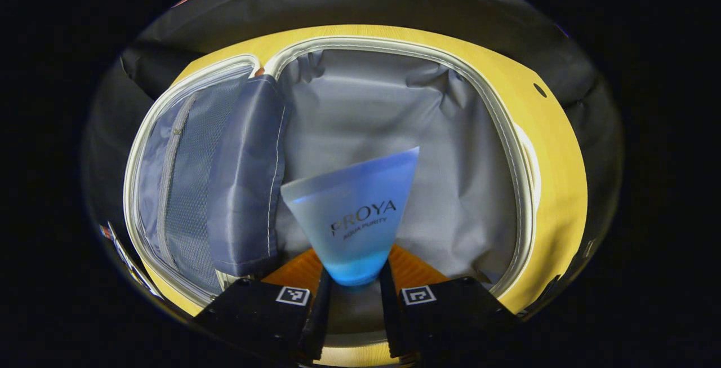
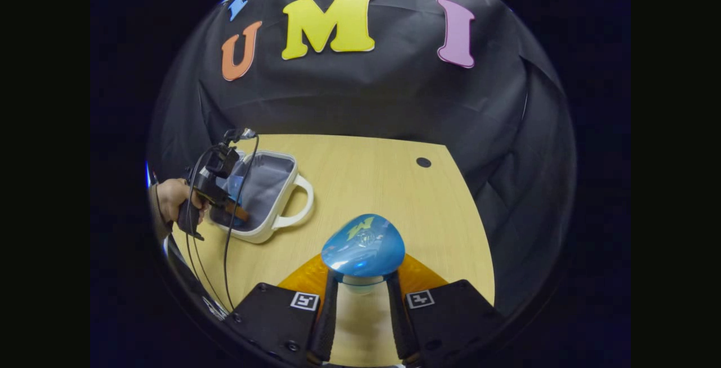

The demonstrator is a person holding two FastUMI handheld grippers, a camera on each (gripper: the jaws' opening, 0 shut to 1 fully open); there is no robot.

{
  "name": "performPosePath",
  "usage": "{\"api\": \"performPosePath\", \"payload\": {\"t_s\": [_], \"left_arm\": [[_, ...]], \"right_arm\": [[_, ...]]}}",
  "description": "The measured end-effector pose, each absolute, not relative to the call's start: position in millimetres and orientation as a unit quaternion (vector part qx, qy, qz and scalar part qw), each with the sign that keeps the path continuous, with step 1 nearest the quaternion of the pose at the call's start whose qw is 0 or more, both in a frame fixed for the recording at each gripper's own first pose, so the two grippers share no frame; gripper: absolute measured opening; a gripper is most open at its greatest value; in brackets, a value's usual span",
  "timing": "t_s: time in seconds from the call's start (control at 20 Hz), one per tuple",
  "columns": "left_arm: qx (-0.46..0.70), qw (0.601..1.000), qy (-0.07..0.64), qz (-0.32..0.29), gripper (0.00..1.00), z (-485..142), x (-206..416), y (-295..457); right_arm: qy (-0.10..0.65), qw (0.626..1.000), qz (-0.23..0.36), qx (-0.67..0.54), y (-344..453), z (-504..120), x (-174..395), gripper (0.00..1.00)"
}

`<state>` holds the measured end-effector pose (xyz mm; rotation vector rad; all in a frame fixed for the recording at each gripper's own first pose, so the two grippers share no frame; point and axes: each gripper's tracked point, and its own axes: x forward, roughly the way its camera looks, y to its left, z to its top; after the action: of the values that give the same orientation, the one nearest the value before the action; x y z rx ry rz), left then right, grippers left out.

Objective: First open the suitcase, pack the skin care products into it, and then close the suitcase.

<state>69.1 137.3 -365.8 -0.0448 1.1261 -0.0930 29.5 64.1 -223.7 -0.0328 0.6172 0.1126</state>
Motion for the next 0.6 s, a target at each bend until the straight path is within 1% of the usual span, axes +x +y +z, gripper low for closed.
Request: {"api": "performPosePath", "payload": {"t_s": [0.05, 0.1, 0.2, 0.25, 0.3, 0.35, 0.4, 0.5, 0.55, 0.6], "left_arm": [[-0.017, 0.844, 0.535, -0.045, 0.46, -365.5, 68.6, 136.5], [-0.014, 0.843, 0.536, -0.045, 0.46, -365.8, 67.9, 136.7], [-0.015, 0.843, 0.536, -0.041, 0.47, -365.8, 68.1, 136.3], [-0.018, 0.844, 0.534, -0.039, 0.56, -366.2, 68.2, 136.0], [-0.019, 0.845, 0.533, -0.037, 0.49, -366.0, 67.9, 136.7], [-0.019, 0.846, 0.531, -0.037, 0.49, -365.8, 68.0, 136.5], [-0.018, 0.846, 0.532, -0.034, 0.49, -366.0, 68.0, 136.9], [-0.018, 0.853, 0.522, -0.022, 0.50, -362.7, 66.8, 138.4], [-0.029, 0.860, 0.509, -0.024, 0.58, -356.2, 64.7, 134.8], [-0.044, 0.868, 0.493, -0.033, 0.63, -345.1, 60.4, 128.1]], "right_arm": [[0.304, 0.951, 0.056, -0.014, 63.6, -224.0, 30.7, 0.37], [0.304, 0.951, 0.057, -0.010, 63.5, -224.6, 32.0, 0.39], [0.304, 0.951, 0.060, -0.006, 64.1, -225.8, 32.3, 0.39], [0.304, 0.951, 0.062, -0.006, 64.7, -226.4, 32.8, 0.39], [0.305, 0.950, 0.064, -0.007, 66.1, -227.2, 32.8, 0.36], [0.305, 0.950, 0.067, -0.008, 68.1, -227.2, 32.7, 0.36], [0.305, 0.950, 0.070, -0.007, 70.9, -226.5, 33.7, 0.39], [0.303, 0.949, 0.081, -0.010, 80.8, -223.2, 35.0, 0.39], [0.301, 0.950, 0.087, -0.012, 86.8, -219.7, 37.2, 0.39], [0.298, 0.950, 0.094, -0.012, 94.3, -214.7, 39.6, 0.39]]}}
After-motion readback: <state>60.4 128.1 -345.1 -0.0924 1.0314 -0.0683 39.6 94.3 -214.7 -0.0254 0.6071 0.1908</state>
